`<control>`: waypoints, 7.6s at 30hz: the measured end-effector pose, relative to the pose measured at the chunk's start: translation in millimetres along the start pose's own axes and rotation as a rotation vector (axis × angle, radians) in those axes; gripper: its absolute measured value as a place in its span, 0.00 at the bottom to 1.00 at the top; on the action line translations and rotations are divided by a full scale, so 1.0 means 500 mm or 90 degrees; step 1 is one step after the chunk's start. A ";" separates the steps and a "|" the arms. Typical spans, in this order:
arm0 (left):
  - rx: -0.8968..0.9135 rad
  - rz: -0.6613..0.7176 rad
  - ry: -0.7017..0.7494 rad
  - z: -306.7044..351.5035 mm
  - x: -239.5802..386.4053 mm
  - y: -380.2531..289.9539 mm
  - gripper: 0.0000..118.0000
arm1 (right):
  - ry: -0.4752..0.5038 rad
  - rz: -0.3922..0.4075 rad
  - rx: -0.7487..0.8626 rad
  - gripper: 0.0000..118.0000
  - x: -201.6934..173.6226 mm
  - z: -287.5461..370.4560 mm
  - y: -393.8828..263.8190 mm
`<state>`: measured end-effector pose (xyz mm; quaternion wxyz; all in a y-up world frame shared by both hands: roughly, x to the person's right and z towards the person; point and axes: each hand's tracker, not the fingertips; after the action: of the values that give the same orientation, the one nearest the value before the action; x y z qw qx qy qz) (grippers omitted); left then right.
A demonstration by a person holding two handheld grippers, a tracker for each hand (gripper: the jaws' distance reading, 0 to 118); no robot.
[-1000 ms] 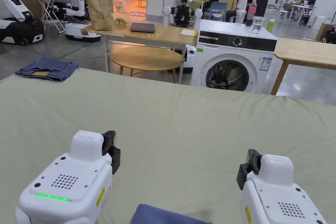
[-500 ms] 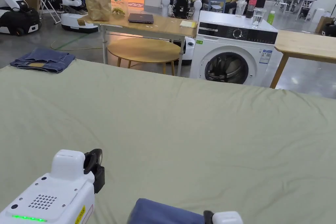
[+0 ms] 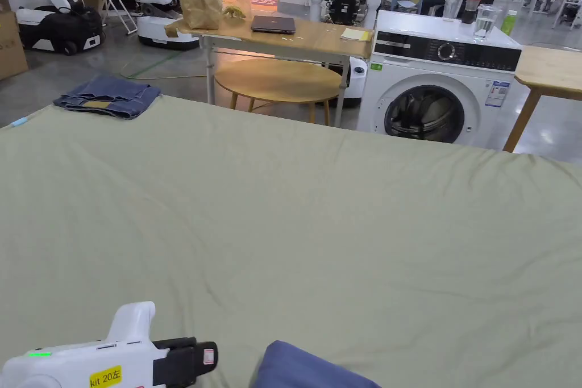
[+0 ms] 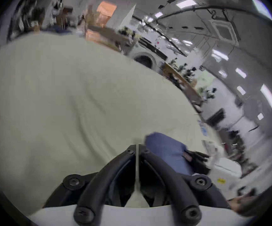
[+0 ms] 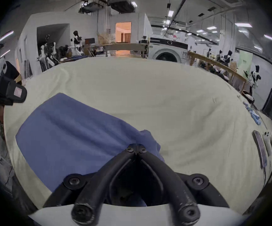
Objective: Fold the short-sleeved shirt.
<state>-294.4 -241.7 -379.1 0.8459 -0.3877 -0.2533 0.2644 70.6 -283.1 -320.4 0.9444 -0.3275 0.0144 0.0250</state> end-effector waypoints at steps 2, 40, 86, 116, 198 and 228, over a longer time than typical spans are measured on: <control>-0.043 0.066 -0.043 -0.012 -0.022 0.010 0.31 | 0.005 -0.005 -0.003 0.00 0.005 -0.002 0.002; -0.239 0.225 -0.270 -0.169 -0.023 -0.002 0.18 | 0.004 -0.009 0.119 0.00 0.046 0.031 0.103; -0.066 0.114 0.485 0.531 -0.367 0.398 0.48 | 0.022 -0.011 0.123 0.00 0.043 -0.027 0.200; 0.337 -0.386 0.346 -0.077 0.253 0.095 0.36 | -0.042 -0.079 0.243 0.00 0.118 0.046 0.262; 0.407 -0.292 0.303 -0.069 0.254 0.055 0.73 | -0.110 -0.152 0.281 0.80 0.079 0.071 0.260; 0.409 -0.275 0.304 -0.060 0.261 0.056 0.73 | -0.208 -0.187 0.211 0.80 0.057 0.062 0.279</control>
<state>-187.1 -157.7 -389.0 0.9938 -0.0940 -0.0310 0.0503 91.4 -153.5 -383.7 0.9685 -0.1583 -0.1820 -0.0626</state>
